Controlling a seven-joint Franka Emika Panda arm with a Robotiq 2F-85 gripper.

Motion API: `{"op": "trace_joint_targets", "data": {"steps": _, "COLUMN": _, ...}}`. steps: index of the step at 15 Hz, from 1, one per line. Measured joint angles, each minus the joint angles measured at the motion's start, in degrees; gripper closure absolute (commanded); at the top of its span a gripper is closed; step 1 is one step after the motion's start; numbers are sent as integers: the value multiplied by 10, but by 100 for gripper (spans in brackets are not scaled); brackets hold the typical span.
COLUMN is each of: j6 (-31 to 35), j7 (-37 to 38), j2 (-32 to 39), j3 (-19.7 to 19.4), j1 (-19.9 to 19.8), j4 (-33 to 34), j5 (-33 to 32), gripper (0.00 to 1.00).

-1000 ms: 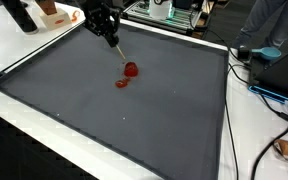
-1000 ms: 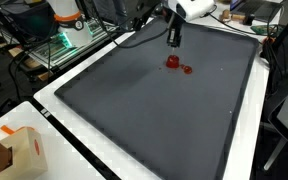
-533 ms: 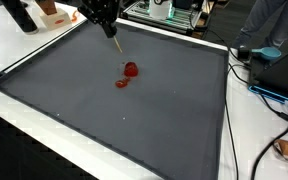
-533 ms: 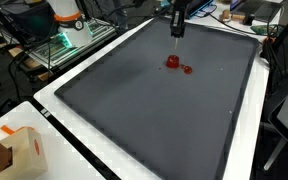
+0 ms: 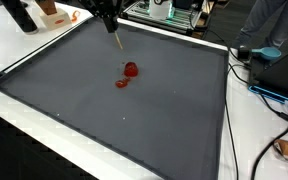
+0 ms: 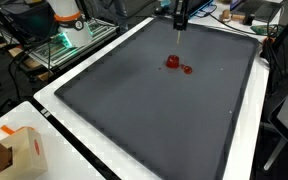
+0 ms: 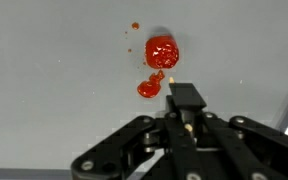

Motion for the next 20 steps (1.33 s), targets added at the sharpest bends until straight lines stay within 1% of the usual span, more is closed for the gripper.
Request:
{"op": "trace_joint_targets", "data": {"steps": 3, "j6": 0, "j7": 8, "j2": -2, "j3": 0, "j1": 5, "j4": 0, "j5": -5, "gripper": 97}}
{"op": "trace_joint_targets", "data": {"steps": 4, "j6": 0, "j7": 10, "j2": -2, "j3": 0, "j1": 6, "j4": 0, "j5": -6, "gripper": 87}}
{"op": "trace_joint_targets", "data": {"steps": 19, "j6": 0, "j7": 16, "j2": -4, "j3": 0, "j1": 7, "j4": 0, "j5": -11, "gripper": 87}}
{"op": "trace_joint_targets", "data": {"steps": 20, "j6": 0, "j7": 16, "j2": -4, "j3": 0, "j1": 7, "j4": 0, "j5": -11, "gripper": 97}}
